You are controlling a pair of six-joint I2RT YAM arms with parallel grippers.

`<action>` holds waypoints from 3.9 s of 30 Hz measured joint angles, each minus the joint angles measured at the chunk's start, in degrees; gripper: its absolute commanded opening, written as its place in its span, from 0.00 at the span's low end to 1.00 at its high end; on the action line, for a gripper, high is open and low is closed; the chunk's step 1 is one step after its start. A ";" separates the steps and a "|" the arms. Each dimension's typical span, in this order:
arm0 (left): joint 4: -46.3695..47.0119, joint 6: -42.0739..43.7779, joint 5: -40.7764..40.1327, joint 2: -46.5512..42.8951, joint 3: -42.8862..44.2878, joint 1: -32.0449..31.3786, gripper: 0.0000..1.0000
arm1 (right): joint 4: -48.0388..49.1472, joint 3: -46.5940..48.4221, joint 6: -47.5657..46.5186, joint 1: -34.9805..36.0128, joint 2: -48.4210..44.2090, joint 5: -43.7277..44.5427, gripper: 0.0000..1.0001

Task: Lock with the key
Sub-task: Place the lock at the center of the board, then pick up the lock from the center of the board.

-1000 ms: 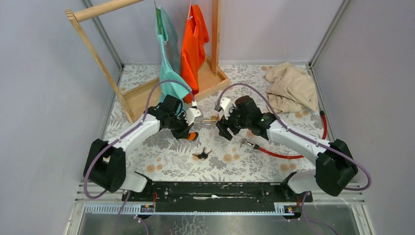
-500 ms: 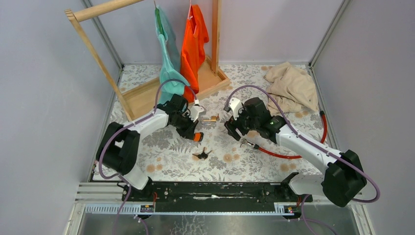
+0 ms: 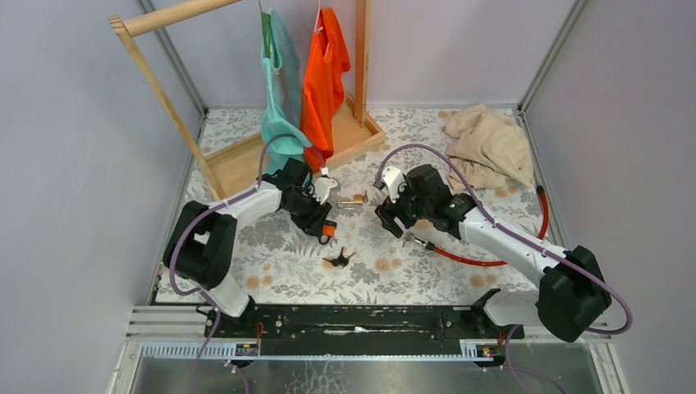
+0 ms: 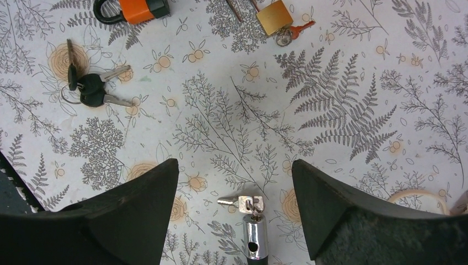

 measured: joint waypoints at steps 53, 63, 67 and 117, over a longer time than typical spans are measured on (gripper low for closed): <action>-2.25 14.23 5.27 -36.37 -10.08 0.00 1.00 | -15.37 42.29 -27.74 -3.13 50.07 -11.58 0.89; -2.23 14.16 5.22 -36.37 -10.08 0.00 1.00 | -17.51 45.79 -29.64 -3.26 52.28 -13.29 0.87; -2.23 14.16 5.20 -36.35 -10.08 0.00 1.00 | -17.55 46.95 -30.01 -3.26 53.16 -13.68 0.82; -2.12 11.98 9.84 -34.93 -6.91 -0.15 0.79 | -12.41 19.85 -28.11 -5.49 17.00 -10.08 0.00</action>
